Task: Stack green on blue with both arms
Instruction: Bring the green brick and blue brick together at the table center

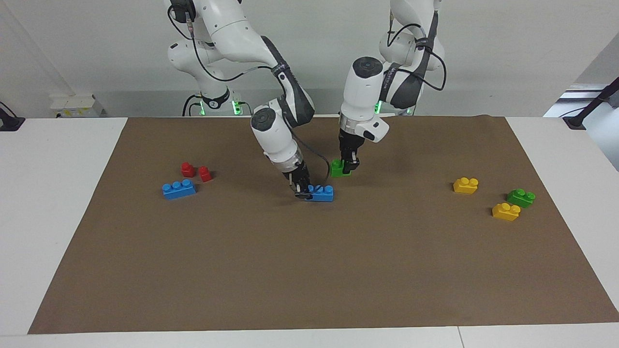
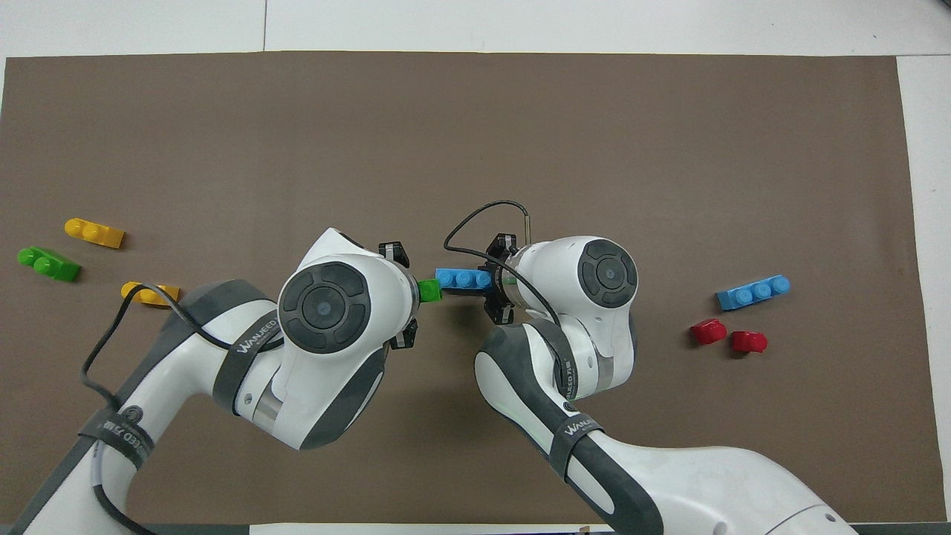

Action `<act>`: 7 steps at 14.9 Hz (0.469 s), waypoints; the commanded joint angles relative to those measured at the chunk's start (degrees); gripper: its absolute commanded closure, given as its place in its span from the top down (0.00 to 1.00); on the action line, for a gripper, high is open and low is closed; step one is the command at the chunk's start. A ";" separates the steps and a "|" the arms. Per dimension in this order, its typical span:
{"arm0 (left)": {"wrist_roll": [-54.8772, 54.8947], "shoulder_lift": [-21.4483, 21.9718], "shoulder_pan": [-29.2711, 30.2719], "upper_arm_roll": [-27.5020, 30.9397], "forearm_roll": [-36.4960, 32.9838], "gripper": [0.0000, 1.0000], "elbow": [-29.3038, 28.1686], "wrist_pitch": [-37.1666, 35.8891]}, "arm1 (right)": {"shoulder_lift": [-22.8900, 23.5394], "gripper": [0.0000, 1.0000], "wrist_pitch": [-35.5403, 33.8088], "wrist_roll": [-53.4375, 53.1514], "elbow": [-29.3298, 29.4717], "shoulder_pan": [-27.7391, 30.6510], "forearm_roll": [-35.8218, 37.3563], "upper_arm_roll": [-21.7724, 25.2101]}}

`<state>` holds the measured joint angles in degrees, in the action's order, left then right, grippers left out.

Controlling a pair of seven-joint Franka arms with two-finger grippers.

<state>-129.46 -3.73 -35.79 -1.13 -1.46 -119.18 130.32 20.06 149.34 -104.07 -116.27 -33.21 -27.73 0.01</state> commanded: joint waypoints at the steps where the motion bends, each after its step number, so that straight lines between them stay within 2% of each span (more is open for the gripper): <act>1: -4.39 -1.62 -1.82 0.86 -3.10 0.00 -0.52 3.88 | 0.24 0.00 2.45 -0.43 -1.06 -1.15 -0.83 0.07; 7: -5.01 -4.61 -3.49 0.86 -3.72 0.00 0.00 6.25 | 0.24 0.00 2.54 -0.43 -1.06 -1.16 -0.92 0.07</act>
<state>-132.56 -7.45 -37.64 -1.17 -3.44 -119.17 134.75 20.07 150.02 -104.07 -116.42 -33.91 -27.73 0.01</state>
